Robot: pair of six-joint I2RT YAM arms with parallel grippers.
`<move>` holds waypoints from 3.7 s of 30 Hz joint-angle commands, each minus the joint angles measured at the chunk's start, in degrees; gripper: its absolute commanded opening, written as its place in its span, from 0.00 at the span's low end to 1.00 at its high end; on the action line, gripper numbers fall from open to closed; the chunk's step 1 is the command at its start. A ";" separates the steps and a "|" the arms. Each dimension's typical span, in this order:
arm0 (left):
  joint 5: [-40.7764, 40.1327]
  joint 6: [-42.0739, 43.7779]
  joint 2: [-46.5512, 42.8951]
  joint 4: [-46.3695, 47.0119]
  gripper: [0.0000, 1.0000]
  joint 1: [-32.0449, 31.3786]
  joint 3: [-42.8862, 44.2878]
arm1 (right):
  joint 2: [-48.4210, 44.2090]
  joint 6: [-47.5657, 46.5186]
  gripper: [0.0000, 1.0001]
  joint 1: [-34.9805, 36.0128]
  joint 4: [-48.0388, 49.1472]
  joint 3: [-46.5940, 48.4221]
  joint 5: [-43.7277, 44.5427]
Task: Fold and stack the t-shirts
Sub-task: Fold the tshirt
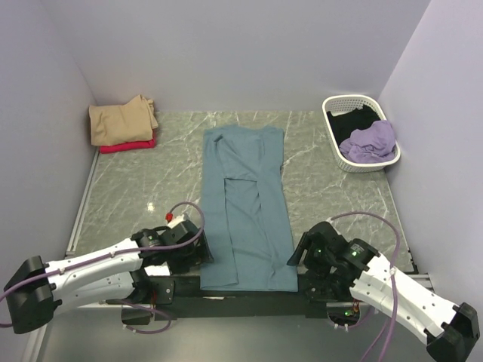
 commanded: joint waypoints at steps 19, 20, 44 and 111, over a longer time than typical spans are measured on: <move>3.73 -9.71 -4.99 5.31 0.81 -17.74 -3.87 | -0.01 4.63 0.57 5.83 5.21 -5.91 -2.02; 3.73 -10.15 -5.34 5.83 0.80 -18.01 -4.05 | -0.01 4.72 0.54 5.84 5.21 -6.00 -1.84; -8.48 -4.53 -3.49 -2.50 0.01 -18.45 8.51 | 1.57 -3.19 0.00 6.89 6.89 6.28 6.06; -15.96 14.61 8.72 -10.79 0.01 -0.88 29.96 | 29.06 -26.21 0.00 -8.65 16.45 25.55 -5.88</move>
